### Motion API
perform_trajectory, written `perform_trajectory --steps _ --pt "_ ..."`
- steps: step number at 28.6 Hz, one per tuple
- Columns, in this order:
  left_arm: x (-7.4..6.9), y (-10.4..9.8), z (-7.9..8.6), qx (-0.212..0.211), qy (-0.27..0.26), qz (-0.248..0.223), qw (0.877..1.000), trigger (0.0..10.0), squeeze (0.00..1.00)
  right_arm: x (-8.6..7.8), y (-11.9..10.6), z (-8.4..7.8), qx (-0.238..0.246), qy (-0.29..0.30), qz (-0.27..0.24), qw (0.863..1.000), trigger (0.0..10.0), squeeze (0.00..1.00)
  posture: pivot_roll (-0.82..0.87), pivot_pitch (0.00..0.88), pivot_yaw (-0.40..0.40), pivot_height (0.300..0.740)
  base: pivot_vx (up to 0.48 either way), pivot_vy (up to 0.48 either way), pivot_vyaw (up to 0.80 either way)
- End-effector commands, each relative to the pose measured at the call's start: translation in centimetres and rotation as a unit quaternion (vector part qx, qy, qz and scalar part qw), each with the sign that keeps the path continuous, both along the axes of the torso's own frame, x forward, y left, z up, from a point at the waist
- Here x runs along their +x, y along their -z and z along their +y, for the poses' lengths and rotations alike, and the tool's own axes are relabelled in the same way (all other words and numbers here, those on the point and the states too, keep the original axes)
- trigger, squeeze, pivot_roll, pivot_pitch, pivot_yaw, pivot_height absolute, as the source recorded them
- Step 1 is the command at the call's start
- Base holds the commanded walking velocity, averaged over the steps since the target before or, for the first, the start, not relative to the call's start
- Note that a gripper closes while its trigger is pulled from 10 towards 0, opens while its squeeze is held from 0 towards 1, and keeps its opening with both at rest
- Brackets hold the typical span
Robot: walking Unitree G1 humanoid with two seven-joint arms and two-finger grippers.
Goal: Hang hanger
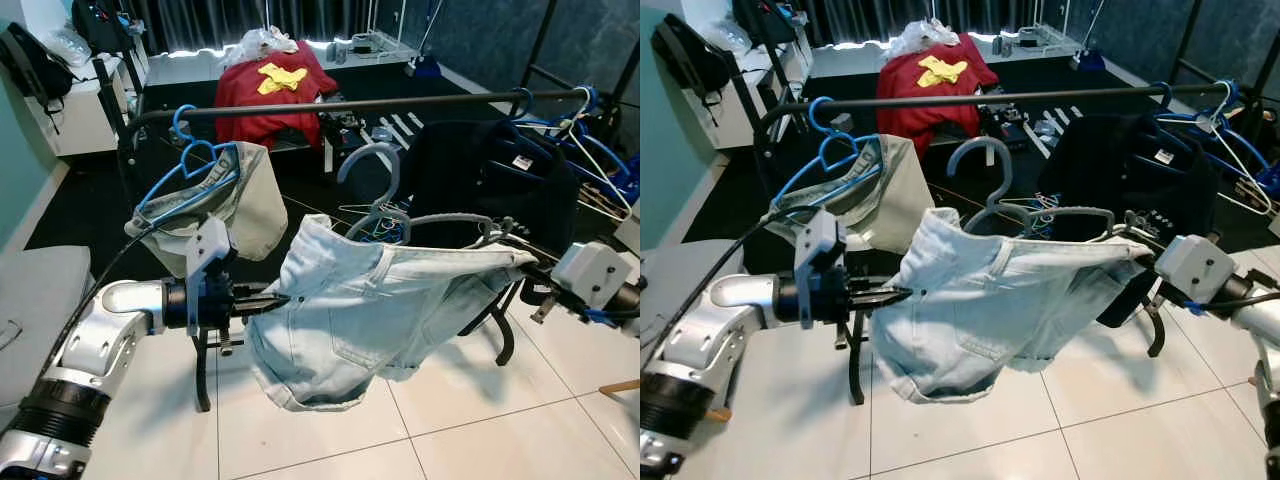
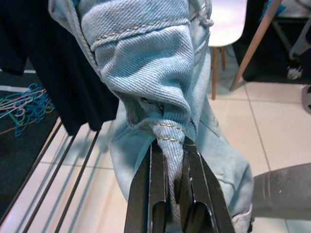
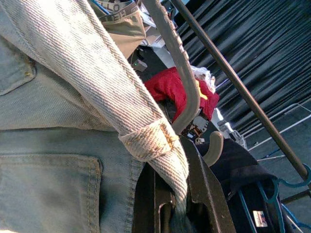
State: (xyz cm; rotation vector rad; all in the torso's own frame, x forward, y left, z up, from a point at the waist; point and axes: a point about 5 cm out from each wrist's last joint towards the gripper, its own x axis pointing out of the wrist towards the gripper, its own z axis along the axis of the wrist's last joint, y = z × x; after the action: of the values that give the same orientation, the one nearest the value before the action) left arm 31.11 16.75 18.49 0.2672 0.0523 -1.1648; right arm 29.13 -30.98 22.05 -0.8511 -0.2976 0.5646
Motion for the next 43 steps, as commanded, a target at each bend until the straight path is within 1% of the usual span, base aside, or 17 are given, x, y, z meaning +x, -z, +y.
perform_trajectory --steps 1,6,10,14,19,22,25,29,31,32,33,34,36,38,39,42,43 --pt "-0.2 1.8 3.7 0.067 -0.065 0.043 0.995 0.0 0.0 -0.7 -2.1 -3.3 0.031 0.082 -0.043 0.995 0.0 0.0 -0.07 0.067 0.025 0.74 0.0 0.0 0.0" --pt "-0.4 2.1 4.3 0.094 -0.063 0.055 0.992 0.0 0.0 -0.9 -2.3 -4.0 0.03 0.095 -0.039 0.994 0.0 0.0 -0.07 0.072 0.024 0.74 0.0 0.0 0.0" --pt "-0.6 2.3 4.6 0.104 -0.061 0.063 0.991 0.0 0.0 -0.9 -2.4 -4.4 0.029 0.1 -0.039 0.994 0.0 0.0 -0.07 0.074 0.025 0.74 0.0 0.0 0.0" --pt "-1.4 3.2 5.6 0.145 -0.045 0.104 0.983 0.0 0.0 -1.1 -2.8 -5.2 0.024 0.113 -0.035 0.993 0.0 0.0 -0.07 0.078 0.026 0.74 0.0 0.0 0.0" --pt "-1.9 3.6 6.0 0.17 -0.031 0.126 0.977 0.0 0.0 -1.1 -3.2 -5.1 0.015 0.096 -0.033 0.995 0.0 0.0 -0.07 0.078 0.027 0.74 0.0 0.0 0.0" --pt "-1.9 3.6 6.0 0.176 -0.031 0.125 0.976 0.0 0.0 -1.0 -3.4 -4.8 0.014 0.085 -0.036 0.996 0.0 0.0 -0.07 0.078 0.027 0.74 0.0 0.0 0.0" --pt "-1.8 3.8 5.8 0.202 -0.024 0.126 0.971 0.0 0.0 -0.5 -4.4 -3.4 -0.012 0.057 -0.068 0.996 0.0 0.0 -0.07 0.076 0.026 0.74 0.0 0.0 0.0" --pt "-1.8 3.9 5.7 0.204 -0.025 0.126 0.97 0.0 0.0 -0.3 -4.7 -3.0 -0.017 0.05 -0.078 0.996 0.0 0.0 -0.07 0.076 0.026 0.74 0.0 0.0 0.0" --pt "-1.0 3.6 5.3 0.203 -0.046 0.108 0.972 0.0 0.0 0.2 -5.1 -1.6 -0.024 0.025 -0.095 0.995 0.0 0.0 -0.07 0.075 0.029 0.74 0.0 0.0 0.0" --pt "-1.0 3.6 5.3 0.203 -0.046 0.108 0.972 0.0 0.0 0.2 -5.1 -1.6 -0.024 0.025 -0.095 0.995 0.0 0.0 -0.07 0.075 0.029 0.74 0.0 0.0 0.0" --pt "-0.3 3.6 4.7 0.208 -0.06 0.099 0.971 0.0 0.0 0.8 -5.6 0.2 -0.049 -0.004 -0.124 0.991 0.0 0.0 -0.06 0.074 0.032 0.74 0.0 0.0 0.0" --pt "-0.3 3.7 4.5 0.215 -0.058 0.1 0.97 0.0 0.0 1.0 -5.8 1.0 -0.062 -0.017 -0.138 0.988 0.0 0.0 -0.06 0.074 0.033 0.74 0.0 0.0 0.0" --pt "-0.3 3.7 4.5 0.215 -0.058 0.1 0.97 0.0 0.0 1.0 -5.8 1.0 -0.062 -0.017 -0.138 0.988 0.0 0.0 -0.06 0.074 0.033 0.74 0.0 0.0 0.0" --pt "-0.3 4.0 4.2 0.22 -0.054 0.103 0.969 0.0 0.0 1.1 -6.0 2.2 -0.092 -0.039 -0.158 0.982 0.0 0.0 -0.06 0.075 0.034 0.74 0.0 0.0 0.0" --pt "-0.3 4.0 4.2 0.22 -0.054 0.103 0.969 0.0 0.0 1.1 -6.0 2.2 -0.092 -0.039 -0.158 0.982 0.0 0.0 -0.06 0.075 0.034 0.74 0.0 0.0 0.0" --pt "-0.3 4.2 3.7 0.228 -0.047 0.104 0.967 0.0 0.0 1.2 -5.4 4.2 -0.132 -0.087 -0.172 0.972 0.0 0.0 -0.06 0.076 0.035 0.74 0.0 0.0 0.0" --pt "-0.3 4.2 3.7 0.228 -0.047 0.104 0.967 0.0 0.0 1.2 -5.4 4.2 -0.132 -0.087 -0.172 0.972 0.0 0.0 -0.06 0.076 0.035 0.74 0.0 0.0 0.0"
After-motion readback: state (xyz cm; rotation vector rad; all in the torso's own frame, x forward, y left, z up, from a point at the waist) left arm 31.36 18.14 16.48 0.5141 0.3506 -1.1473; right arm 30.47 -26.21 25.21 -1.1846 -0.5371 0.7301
